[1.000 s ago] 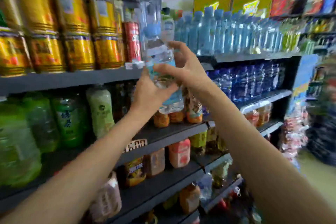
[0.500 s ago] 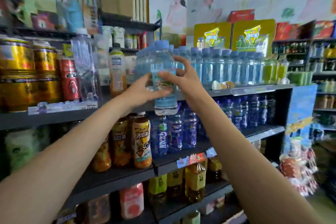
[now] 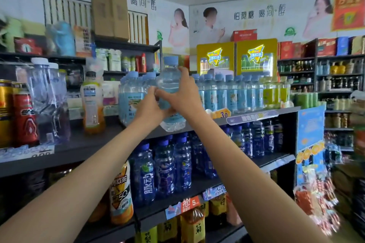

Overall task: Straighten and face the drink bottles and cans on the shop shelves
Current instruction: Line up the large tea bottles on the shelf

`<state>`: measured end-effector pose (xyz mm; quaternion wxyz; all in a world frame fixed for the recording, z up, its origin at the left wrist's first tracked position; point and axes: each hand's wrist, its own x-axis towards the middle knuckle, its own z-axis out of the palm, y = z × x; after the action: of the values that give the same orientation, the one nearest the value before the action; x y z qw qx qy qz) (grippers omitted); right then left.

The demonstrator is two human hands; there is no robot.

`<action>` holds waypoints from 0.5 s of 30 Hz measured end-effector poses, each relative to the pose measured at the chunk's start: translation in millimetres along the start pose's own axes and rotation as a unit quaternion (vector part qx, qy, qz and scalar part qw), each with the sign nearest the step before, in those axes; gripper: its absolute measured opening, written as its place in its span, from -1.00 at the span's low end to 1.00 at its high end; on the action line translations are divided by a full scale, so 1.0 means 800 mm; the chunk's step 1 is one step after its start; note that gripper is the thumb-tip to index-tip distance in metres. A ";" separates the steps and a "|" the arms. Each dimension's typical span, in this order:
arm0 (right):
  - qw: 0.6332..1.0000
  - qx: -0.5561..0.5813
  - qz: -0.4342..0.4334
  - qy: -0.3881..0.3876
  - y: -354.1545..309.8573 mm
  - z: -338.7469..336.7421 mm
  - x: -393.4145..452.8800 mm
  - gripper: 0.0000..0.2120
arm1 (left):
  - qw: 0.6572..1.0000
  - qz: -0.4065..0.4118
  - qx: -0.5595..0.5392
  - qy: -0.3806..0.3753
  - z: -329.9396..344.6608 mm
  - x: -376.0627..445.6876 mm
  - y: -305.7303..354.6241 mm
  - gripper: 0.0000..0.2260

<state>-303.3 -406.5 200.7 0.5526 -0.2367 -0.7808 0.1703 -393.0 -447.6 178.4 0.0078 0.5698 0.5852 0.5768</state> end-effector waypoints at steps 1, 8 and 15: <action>1.000 -0.003 0.000 0.021 0.005 -0.006 0.001 -0.22 | 0.999 0.015 0.027 -0.008 0.006 0.002 0.006 -0.65; 0.995 -0.004 0.023 0.102 0.088 -0.089 0.018 -0.29 | 0.995 0.051 0.071 -0.055 0.114 0.033 0.042 -0.51; 0.989 0.089 0.093 0.067 0.248 -0.201 0.050 -0.45 | 0.999 0.028 -0.007 -0.039 0.307 0.080 0.057 -0.56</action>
<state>-126.7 -218.9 180.2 0.6048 -0.2688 -0.6979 0.2737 -221.8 -255.5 169.0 0.0189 0.6077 0.5644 0.5583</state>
